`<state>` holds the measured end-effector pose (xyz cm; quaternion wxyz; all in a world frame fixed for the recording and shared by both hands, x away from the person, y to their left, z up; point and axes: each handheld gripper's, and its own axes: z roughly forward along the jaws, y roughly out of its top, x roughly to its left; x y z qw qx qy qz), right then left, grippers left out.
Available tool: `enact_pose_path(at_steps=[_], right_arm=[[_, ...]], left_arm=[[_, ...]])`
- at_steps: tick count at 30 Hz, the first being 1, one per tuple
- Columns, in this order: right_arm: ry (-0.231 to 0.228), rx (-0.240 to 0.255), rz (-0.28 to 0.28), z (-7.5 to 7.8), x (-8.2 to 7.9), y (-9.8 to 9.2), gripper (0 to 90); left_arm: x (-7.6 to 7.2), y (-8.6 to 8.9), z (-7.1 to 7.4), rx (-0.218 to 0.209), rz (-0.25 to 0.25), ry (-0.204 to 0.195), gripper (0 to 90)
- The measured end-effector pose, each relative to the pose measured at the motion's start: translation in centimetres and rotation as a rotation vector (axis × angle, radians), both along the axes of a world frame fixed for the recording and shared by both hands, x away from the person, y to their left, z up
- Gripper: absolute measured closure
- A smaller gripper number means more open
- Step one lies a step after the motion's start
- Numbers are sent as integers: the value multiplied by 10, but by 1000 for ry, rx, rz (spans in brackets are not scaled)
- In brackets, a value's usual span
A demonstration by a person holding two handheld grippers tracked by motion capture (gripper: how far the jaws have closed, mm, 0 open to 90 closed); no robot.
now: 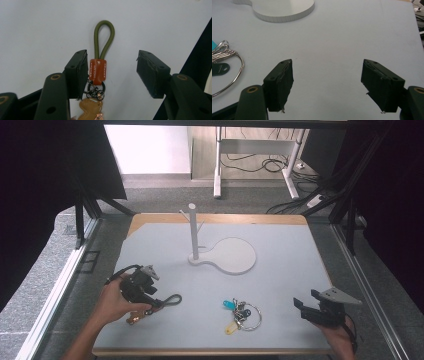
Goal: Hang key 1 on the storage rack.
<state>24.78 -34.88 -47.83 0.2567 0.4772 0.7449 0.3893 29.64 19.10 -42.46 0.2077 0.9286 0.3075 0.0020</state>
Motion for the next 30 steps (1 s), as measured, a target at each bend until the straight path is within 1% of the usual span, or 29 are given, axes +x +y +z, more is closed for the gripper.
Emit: enact_pose_path(at_steps=[7, 8, 9, 12, 14, 15, 19, 25, 28, 30], right_arm=[[11, -2, 0, -1, 2, 1, 262], [13, -4, 2, -2, 2, 1, 262], [13, -4, 2, -2, 2, 1, 262], [18, -7, 5, -2, 2, 2, 262], [20, -8, 3, -3, 2, 3, 261], [22, -11, 6, -3, 3, 3, 261], [26, -17, 7, -4, 3, 4, 261], [30, -22, 10, -5, 3, 4, 261], [30, -23, 10, -5, 3, 4, 261], [31, -23, 8, -5, 3, 4, 261]], left_arm=[[3, -5, -18, 72, -18, 31, 459], [5, -5, -23, 84, -19, 44, 468], [5, -5, -23, 84, -19, 44, 472], [8, -5, -29, 117, -45, 62, 480], [9, -7, -31, 142, -58, 64, 490], [10, -9, -33, 143, -61, 68, 495], [13, -12, -36, 174, -73, 76, 519], [15, -16, -44, 208, -73, 80, 535], [16, -16, -48, 225, -66, 77, 541], [16, -16, -51, 235, -63, 82, 544]])
